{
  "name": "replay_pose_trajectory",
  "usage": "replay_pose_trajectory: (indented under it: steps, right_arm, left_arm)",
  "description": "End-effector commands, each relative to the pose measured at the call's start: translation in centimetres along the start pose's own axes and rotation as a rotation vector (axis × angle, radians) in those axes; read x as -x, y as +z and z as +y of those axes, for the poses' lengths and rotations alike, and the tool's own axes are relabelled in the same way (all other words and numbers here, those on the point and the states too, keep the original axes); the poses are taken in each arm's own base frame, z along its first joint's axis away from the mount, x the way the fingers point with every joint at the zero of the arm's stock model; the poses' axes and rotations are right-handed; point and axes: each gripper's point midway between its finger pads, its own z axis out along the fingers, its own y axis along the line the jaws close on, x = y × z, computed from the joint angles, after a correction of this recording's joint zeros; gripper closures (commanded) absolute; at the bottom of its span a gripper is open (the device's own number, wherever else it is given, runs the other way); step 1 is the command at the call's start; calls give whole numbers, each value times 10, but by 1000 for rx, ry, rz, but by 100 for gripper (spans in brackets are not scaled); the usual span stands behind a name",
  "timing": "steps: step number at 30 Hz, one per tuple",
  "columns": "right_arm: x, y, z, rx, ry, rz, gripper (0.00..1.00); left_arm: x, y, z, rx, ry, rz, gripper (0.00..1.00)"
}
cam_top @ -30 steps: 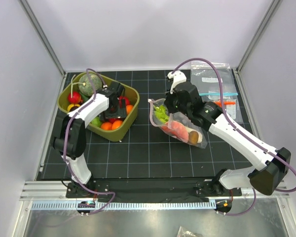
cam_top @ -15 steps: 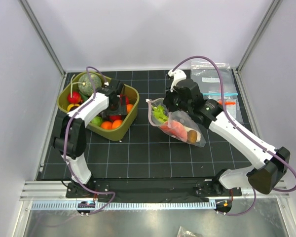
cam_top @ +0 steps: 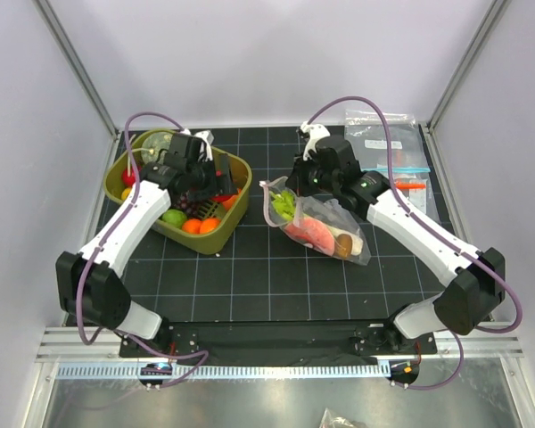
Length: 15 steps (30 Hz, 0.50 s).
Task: Place the food in the zip-top bag and seal the zipper
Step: Pick up the fake fruit from the bin, then place the fake fruit in the zipper food storage bag.
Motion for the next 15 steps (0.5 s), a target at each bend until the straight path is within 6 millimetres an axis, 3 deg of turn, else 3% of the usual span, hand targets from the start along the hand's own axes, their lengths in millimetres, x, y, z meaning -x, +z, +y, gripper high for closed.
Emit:
replay_pose_trajectory:
  steps: [1, 7, 8, 11, 15]
  right_arm:
    - [34, -6, 21, 79, 14, -96, 99]
    - [48, -9, 33, 131, 35, -123, 99]
    - [50, -9, 34, 132, 47, -127, 99]
    - [55, -10, 35, 133, 55, -142, 99]
    - [67, -15, 39, 142, 73, -166, 99]
  left_arm:
    - [14, -25, -45, -238, 41, -53, 54]
    - [5, -37, -113, -567, 78, 70, 57]
    - [-4, -29, -124, -593, 95, 115, 58]
    - [-16, -31, -153, -667, 142, 167, 60]
    - [-21, -25, -174, -694, 193, 197, 59]
